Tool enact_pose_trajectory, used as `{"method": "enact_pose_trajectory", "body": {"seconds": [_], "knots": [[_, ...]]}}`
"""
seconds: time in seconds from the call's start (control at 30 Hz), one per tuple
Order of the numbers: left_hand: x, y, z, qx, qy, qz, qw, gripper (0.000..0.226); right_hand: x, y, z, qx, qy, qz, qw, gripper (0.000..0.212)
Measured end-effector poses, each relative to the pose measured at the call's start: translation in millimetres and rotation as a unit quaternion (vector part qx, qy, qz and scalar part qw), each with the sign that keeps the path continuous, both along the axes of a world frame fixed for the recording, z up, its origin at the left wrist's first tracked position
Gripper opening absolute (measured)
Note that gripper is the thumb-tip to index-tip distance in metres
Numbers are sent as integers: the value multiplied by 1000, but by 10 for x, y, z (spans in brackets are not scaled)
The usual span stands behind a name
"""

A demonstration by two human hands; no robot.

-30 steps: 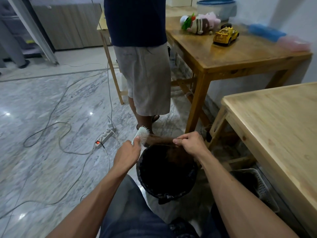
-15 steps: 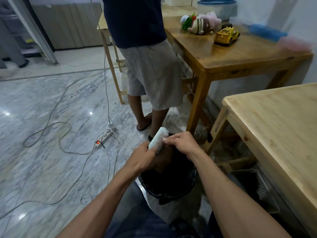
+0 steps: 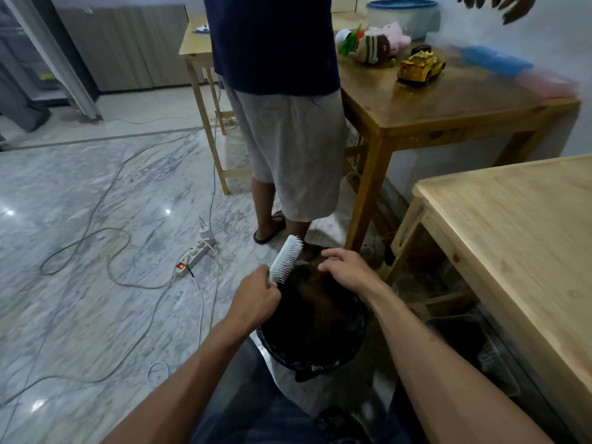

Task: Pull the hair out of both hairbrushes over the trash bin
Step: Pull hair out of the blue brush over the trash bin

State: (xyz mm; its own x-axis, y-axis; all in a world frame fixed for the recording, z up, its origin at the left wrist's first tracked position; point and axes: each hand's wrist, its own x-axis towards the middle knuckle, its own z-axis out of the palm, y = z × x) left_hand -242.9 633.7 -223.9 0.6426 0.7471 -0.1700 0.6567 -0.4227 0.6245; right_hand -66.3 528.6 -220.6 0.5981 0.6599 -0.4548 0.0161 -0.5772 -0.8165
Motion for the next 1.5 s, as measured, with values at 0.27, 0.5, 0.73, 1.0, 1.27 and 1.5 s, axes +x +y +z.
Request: {"method": "enact_pose_trajectory", "body": {"seconds": [0.27,0.5,0.73,1.0,1.27,1.5], "knots": [[78,-92,42,98,-64,-65,991,19,-101,98,-82,92,105,19,990,38],[31,-43,-4,134,-83,-77,984,30,-122,60,-67,97,36,-12,995,12],[24,40,-81,126,-61,4,990,5,-16,-81,-21,98,22,-70,992,10],[72,-28,-14,133,-80,-34,987,10,-84,58,-115,38,59,-35,997,52],[-3,-49,-39,184,-49,-98,977,33,-100,155,-63,111,128,-116,979,13],[-29,40,-10,191,25,-64,979,35,-73,132,-21,34,55,-155,986,12]]}}
